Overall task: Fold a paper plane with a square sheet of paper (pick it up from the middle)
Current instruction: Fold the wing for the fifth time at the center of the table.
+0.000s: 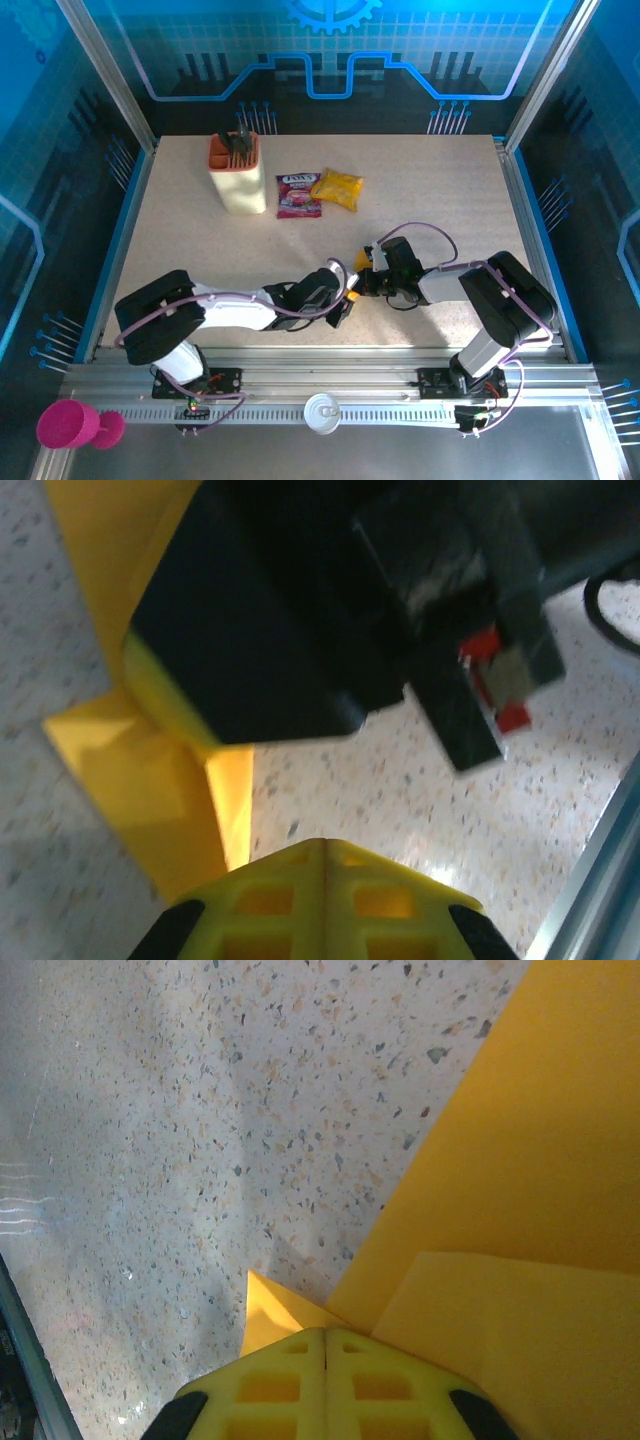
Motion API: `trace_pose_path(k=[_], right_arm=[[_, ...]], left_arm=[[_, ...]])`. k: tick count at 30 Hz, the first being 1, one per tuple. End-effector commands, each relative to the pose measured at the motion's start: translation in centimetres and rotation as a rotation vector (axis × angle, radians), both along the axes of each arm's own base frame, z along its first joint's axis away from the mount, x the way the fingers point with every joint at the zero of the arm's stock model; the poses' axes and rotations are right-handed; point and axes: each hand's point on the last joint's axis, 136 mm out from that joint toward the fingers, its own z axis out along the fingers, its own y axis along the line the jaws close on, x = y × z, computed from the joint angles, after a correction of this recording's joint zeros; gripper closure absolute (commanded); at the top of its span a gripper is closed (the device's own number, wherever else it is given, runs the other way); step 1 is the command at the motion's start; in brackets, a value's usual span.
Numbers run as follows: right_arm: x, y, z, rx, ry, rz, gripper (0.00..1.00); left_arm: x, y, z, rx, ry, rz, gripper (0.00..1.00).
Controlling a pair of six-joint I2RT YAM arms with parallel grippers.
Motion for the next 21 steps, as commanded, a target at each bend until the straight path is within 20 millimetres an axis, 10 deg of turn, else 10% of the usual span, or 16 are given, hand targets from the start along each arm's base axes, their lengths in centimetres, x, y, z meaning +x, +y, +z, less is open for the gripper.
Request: trace_pose_path(k=[1,21], right_arm=[[-4.6,-3.6,-5.8,-0.191,0.212,-0.032,1.00],[-1.2,-3.3,-2.9,-0.079,0.146,-0.045,0.88]], left_arm=[[0.3,-1.2,-0.4,-0.008,-0.008,-0.066,1.00],[-2.1,4.2,-9.1,0.099,0.176,0.043,1.00]])
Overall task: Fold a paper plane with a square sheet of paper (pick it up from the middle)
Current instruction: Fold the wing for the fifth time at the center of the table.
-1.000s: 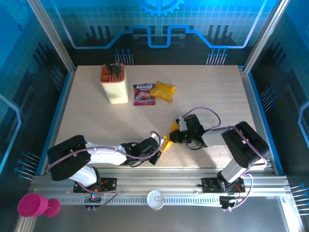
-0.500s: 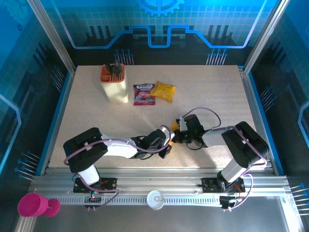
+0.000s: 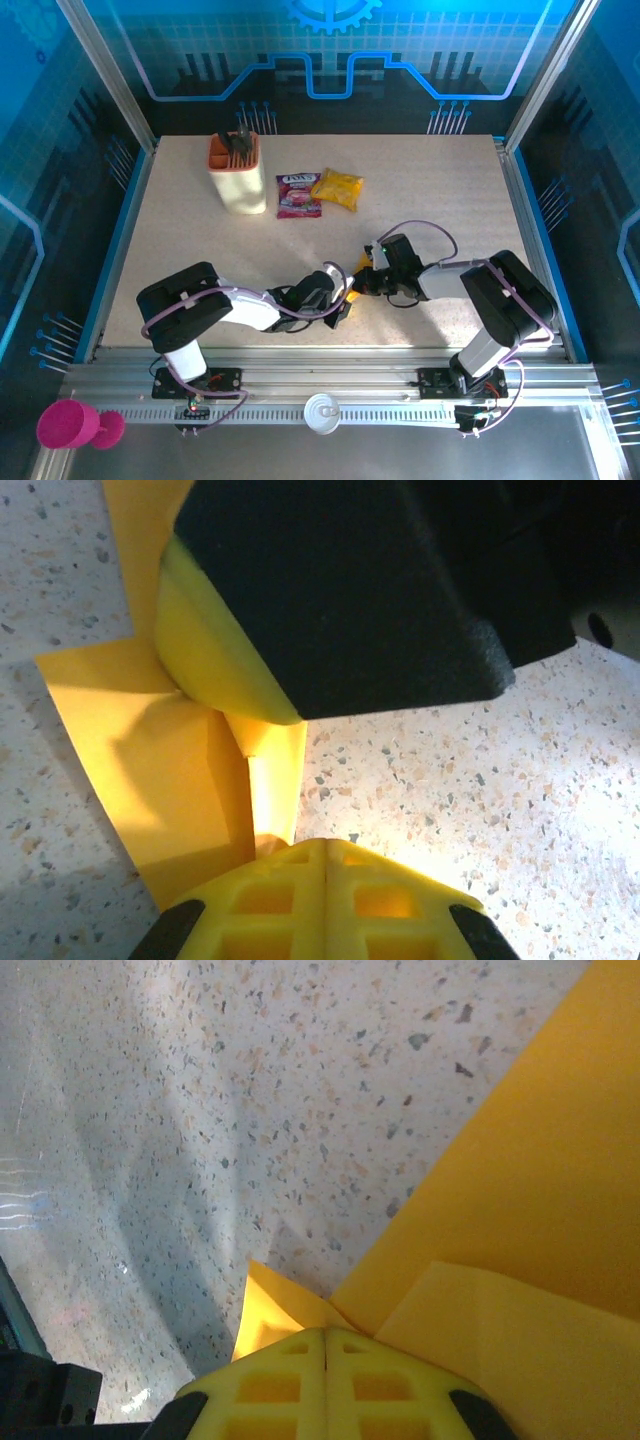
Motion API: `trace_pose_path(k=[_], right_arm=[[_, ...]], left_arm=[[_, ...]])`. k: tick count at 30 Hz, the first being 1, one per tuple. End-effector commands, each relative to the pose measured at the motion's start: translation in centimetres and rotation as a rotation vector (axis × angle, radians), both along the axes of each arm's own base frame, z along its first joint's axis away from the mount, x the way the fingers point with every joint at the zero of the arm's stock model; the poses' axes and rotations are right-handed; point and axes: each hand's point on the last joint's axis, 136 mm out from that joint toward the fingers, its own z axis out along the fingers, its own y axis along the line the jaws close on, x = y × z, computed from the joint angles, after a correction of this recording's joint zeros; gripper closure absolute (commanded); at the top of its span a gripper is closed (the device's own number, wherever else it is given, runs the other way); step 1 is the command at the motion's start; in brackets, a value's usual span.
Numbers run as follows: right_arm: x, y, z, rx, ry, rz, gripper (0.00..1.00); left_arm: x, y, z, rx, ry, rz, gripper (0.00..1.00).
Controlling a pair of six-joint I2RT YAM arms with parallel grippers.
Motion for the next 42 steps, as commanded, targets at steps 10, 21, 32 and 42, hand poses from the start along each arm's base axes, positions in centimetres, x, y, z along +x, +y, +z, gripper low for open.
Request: trace_pose_path(k=[10,21,32,42], right_arm=[[1.2,-5.5,-1.8,0.010,0.083,-0.141,0.56],[3.7,-8.9,-0.7,0.002,0.076,-0.260,0.36],[7.2,-11.9,0.4,-0.040,0.118,-0.400,0.35],[7.7,-14.4,5.9,-0.073,0.023,-0.511,0.37]], left_arm=[[-3.5,4.5,-8.0,0.189,0.218,0.048,1.00],[-3.7,4.7,-8.7,0.206,0.242,0.054,1.00],[-3.8,4.8,-8.8,0.206,0.249,0.062,1.00],[-1.2,0.5,1.6,-0.033,0.155,0.069,0.92]])
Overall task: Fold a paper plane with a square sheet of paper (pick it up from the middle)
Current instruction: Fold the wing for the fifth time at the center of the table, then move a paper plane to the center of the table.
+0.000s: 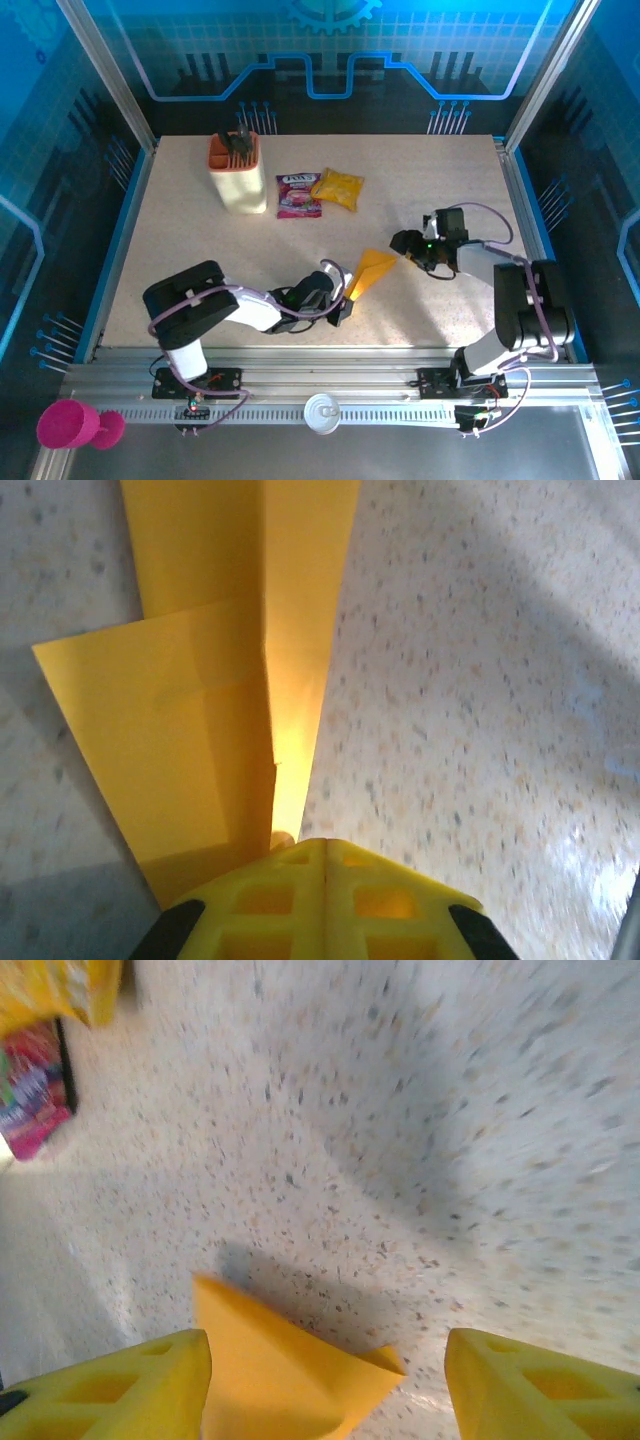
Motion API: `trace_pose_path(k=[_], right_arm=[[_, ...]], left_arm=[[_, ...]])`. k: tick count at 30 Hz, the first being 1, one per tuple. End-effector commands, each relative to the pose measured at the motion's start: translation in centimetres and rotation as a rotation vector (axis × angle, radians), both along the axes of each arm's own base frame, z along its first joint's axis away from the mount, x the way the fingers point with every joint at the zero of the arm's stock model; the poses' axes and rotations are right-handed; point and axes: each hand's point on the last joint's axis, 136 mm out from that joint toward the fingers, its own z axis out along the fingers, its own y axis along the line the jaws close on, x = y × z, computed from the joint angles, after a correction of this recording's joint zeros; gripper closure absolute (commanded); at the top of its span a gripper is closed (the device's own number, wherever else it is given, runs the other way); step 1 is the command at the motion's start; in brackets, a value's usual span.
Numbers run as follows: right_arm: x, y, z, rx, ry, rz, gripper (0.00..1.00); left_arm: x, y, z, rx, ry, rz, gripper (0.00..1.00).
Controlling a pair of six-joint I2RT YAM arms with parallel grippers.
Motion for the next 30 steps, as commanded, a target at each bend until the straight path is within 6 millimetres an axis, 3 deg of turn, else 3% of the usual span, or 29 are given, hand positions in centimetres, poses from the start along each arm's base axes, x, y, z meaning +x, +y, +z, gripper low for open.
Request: trace_pose_path(k=[1,4,6,10,12,19,30], right_arm=[[-0.9,-0.8,2.3,-0.027,-0.021,-0.017,0.39],[-2.8,0.6,2.5,0.032,-0.020,0.027,0.47],[-4.0,1.9,1.9,0.074,-0.009,0.057,0.56],[-6.4,4.2,0.0,0.124,0.016,0.091,0.79],[-7.4,5.0,-0.8,0.126,0.025,0.105,0.87],[-8.7,6.5,-2.9,0.111,0.052,0.144,0.98],[-9.3,6.9,-6.1,0.128,0.106,0.155,1.00]], left_arm=[[-0.4,0.6,3.1,0.017,0.054,0.027,0.83],[2.7,1.1,7.1,-0.003,-0.012,0.123,0.57],[5.1,2.0,8.1,-0.024,0.005,0.177,0.53],[9.0,4.2,7.0,-0.014,0.071,0.268,0.49],[9.8,4.5,6.1,0.018,0.110,0.262,0.49],[9.3,3.5,2.1,0.120,0.238,0.187,0.50],[6.8,-0.1,-0.1,0.135,0.311,0.079,0.50]])
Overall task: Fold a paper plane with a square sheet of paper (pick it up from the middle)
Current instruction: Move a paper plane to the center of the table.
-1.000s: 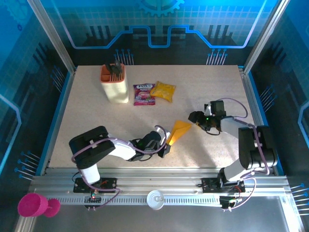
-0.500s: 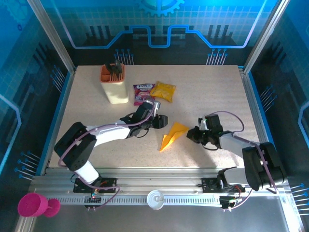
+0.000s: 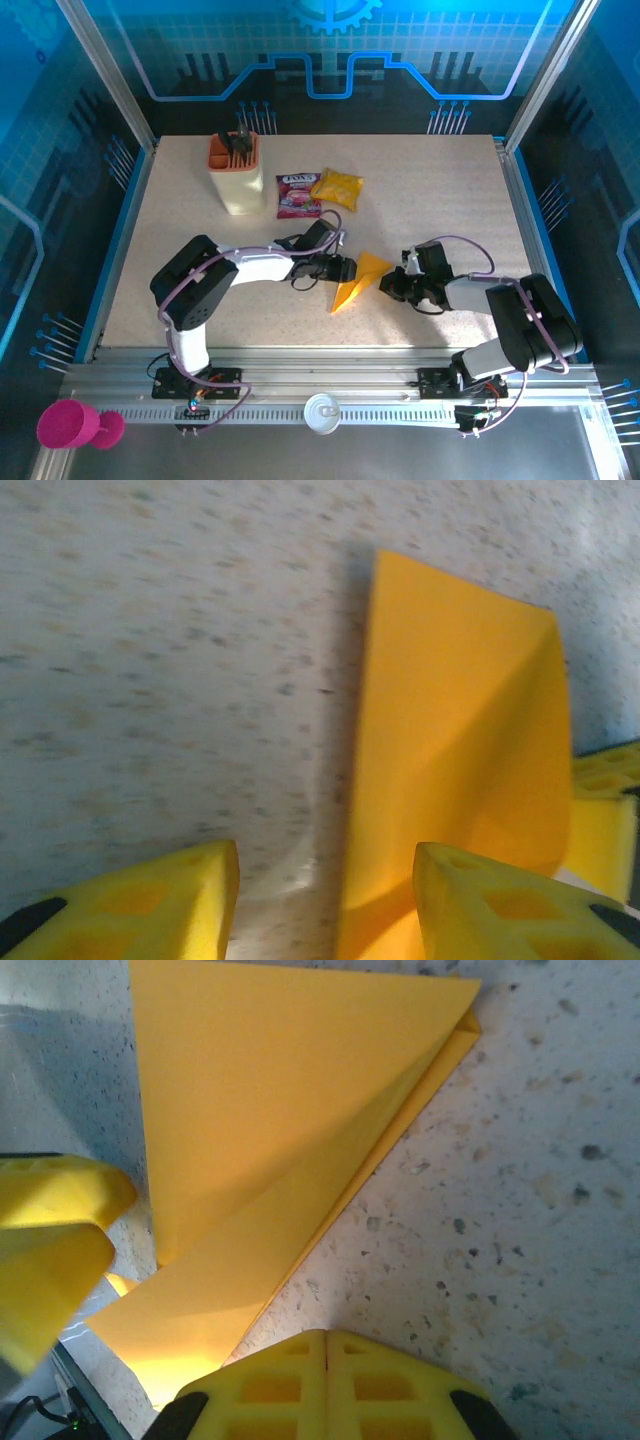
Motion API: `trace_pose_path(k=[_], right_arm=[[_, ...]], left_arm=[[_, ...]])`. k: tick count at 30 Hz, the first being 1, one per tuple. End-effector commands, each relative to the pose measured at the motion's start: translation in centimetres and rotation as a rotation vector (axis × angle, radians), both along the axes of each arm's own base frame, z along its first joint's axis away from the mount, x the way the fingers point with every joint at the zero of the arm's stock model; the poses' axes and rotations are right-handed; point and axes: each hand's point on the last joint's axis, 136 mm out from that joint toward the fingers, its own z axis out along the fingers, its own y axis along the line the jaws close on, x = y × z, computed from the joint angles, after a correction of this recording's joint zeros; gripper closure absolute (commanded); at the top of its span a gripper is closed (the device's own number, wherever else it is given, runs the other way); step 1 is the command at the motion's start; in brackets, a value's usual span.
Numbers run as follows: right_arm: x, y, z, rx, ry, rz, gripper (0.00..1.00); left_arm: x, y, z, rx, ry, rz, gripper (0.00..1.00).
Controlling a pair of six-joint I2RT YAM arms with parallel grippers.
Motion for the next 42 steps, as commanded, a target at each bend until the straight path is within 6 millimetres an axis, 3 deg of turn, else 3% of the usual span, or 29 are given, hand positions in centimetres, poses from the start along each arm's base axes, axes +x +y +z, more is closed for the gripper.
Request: trace_pose_path(k=[1,6,16,23,26,31,38,42], right_arm=[[-0.4,0.3,-1.9,-0.013,0.006,0.005,1.00],[-0.9,0.2,-3.2,-0.002,0.030,0.000,1.00],[-1.7,0.0,-5.1,0.035,0.067,-0.009,1.00],[-1.8,0.2,-5.7,0.060,0.076,-0.009,1.00],[-1.6,0.4,-5.2,0.077,0.067,-0.010,1.00],[-0.7,0.2,-2.4,0.083,0.010,-0.009,1.00],[-0.3,-1.6,4.7,-0.060,-0.129,0.026,0.94],[-1.2,-1.9,7.6,-0.085,-0.171,0.047,0.92]], left_arm=[[-2.0,-1.6,-1.1,0.012,0.063,-0.078,0.50],[-3.0,-2.8,-1.5,0.021,0.079,-0.109,0.54],[-4.4,-3.8,1.4,-0.039,0.028,-0.096,0.73],[-4.8,-4.6,0.9,-0.021,0.018,-0.091,0.87],[-4.6,-4.6,0.5,-0.003,0.017,-0.075,1.00],[-3.8,-3.1,1.4,0.044,-0.056,-0.014,1.00],[-1.5,3.4,5.8,0.301,-0.253,0.116,1.00],[-0.8,5.9,6.1,0.483,-0.290,0.119,1.00]])
